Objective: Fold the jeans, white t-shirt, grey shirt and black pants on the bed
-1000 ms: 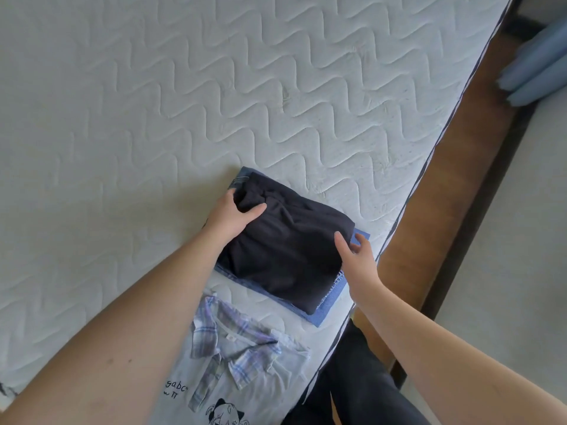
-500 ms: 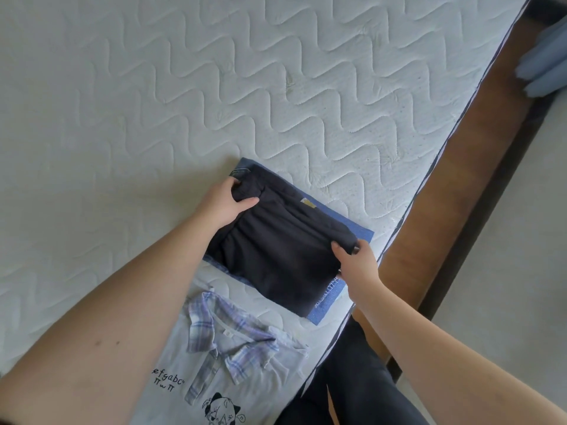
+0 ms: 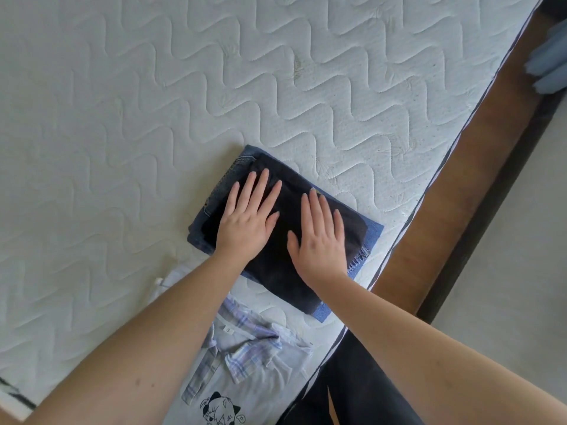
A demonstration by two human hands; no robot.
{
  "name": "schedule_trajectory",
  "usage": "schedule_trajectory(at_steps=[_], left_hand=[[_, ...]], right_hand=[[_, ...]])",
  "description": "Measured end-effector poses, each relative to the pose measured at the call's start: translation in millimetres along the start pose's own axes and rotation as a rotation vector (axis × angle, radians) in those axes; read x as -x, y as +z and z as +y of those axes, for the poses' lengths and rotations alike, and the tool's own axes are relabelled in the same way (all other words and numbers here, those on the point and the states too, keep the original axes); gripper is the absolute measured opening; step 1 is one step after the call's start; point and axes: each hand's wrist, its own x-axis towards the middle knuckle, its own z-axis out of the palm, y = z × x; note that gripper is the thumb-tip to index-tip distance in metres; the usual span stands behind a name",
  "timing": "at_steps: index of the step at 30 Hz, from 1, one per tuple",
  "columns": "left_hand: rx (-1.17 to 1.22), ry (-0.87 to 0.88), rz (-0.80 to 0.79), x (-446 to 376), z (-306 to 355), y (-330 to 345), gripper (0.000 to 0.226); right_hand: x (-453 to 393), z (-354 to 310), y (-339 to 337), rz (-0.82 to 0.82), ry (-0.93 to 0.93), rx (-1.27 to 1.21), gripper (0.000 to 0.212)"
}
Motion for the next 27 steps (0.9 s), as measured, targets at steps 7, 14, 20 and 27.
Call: schedule_trajectory(at_steps=[7,14,20,27], left_hand=[[-0.001,0.010,-0.006,-10,-1,49,0.063],[-0.002,-0.001,-0.060,-12,-2,45,0.065],[0.098,-0.093,0.145,15,14,17,0.061],[0.022,-0.171,0.040,98,6,34,0.061]], right_hand=[[-15,25,45,-0.058,0.106,0.157,0.091],[21,29,39,-0.067,0.199,0.181,0.107],[58,15,33,-0.026,0.068,0.154,0.102],[89,31,49,-0.115,-0.055,0.203,0.094]])
